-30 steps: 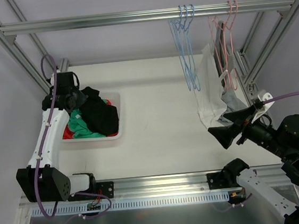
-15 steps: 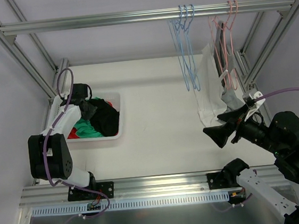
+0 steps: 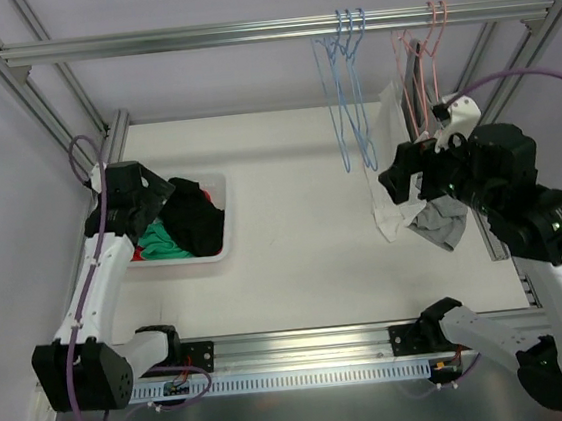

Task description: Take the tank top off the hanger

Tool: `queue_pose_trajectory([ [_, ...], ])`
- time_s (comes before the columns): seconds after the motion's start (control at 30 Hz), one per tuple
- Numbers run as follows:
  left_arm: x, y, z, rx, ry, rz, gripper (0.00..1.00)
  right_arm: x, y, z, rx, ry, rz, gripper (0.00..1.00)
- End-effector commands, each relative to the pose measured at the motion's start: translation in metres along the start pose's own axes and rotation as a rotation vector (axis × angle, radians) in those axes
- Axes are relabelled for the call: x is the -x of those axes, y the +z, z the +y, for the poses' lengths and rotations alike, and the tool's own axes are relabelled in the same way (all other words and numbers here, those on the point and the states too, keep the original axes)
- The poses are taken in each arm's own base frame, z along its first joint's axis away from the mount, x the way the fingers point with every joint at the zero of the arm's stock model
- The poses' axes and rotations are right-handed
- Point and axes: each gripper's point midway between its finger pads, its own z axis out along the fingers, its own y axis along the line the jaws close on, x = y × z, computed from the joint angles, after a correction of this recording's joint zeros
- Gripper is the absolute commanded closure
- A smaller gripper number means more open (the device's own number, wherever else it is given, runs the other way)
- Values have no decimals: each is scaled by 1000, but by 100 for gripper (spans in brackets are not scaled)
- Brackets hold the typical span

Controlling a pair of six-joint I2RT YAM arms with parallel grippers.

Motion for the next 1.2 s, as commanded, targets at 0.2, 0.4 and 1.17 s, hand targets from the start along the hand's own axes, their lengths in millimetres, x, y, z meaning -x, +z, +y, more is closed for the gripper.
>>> queue_pose_trajectory([
  [0.2,45,-119,-46,-367,61,-132,1,83,34,-72,-249,-18,-29,10],
  [0.4,-3,-149,-59,-598,272,-7,1,101,64,-90,-241,-17,-6,30],
  [1.17,-78,-180,-57,-853,542,164,1,105,120,-122,-308,-3,43,85],
])
